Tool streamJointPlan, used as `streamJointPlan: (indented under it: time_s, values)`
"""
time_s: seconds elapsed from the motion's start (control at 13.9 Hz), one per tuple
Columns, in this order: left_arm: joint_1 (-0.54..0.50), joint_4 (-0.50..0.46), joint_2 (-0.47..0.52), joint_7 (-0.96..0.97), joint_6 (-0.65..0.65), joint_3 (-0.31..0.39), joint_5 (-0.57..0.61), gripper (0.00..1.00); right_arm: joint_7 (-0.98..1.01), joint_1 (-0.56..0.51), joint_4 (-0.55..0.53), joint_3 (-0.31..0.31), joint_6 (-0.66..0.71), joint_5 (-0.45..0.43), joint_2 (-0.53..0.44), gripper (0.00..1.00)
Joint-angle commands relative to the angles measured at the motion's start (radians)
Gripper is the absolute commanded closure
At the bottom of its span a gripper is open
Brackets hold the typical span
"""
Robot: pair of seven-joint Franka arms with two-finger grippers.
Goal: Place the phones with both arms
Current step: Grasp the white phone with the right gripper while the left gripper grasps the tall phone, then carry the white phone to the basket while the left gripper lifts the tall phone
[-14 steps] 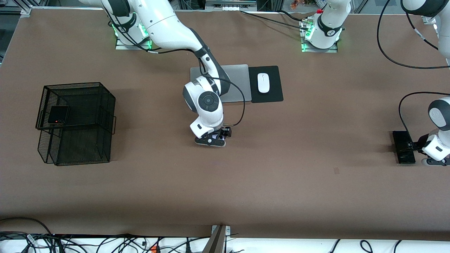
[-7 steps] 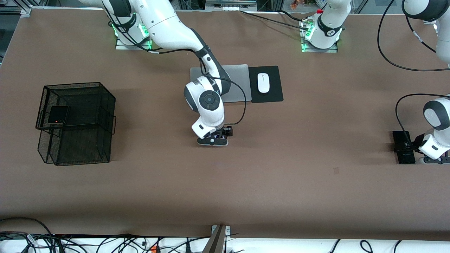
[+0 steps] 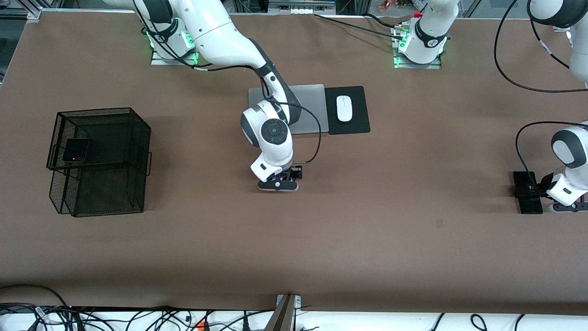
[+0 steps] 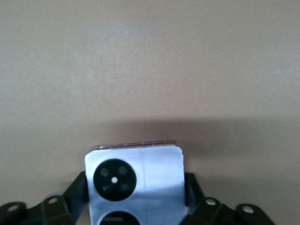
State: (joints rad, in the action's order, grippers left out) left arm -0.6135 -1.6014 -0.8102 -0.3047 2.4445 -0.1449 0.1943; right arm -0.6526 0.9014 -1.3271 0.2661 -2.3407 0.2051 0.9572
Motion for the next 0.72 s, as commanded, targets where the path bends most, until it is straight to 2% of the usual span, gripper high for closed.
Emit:
streamJointPlan:
  time_s: [0.0,0.14,0.22,0.43,0.5,0.65]
  values:
    - [-0.009,-0.032,0.011,-0.008,0.027,-0.001,-0.015,0.0,0.011,0.007,-0.003,0.01,-0.003,-0.012,-0.011,1.0]
    - [-0.002,-0.032,0.011,0.001,0.027,-0.001,-0.015,0.0,0.017,0.001,-0.003,0.021,0.055,-0.012,-0.052,1.0]
    - [0.0,-0.031,0.008,0.004,0.027,-0.001,-0.015,0.02,0.021,-0.001,0.0,0.059,0.133,-0.007,-0.095,1.0]
    - [0.005,-0.026,-0.004,0.007,0.027,-0.001,-0.016,0.21,0.068,-0.007,0.002,0.186,0.387,0.0,-0.24,1.0]
    - [0.005,-0.026,-0.006,0.007,0.027,-0.001,-0.016,0.27,0.121,-0.018,0.002,0.221,0.453,0.003,-0.279,1.0]
    - [0.015,-0.025,-0.006,0.019,0.027,-0.001,-0.016,0.45,0.206,-0.051,0.0,0.269,0.542,0.007,-0.349,1.0]
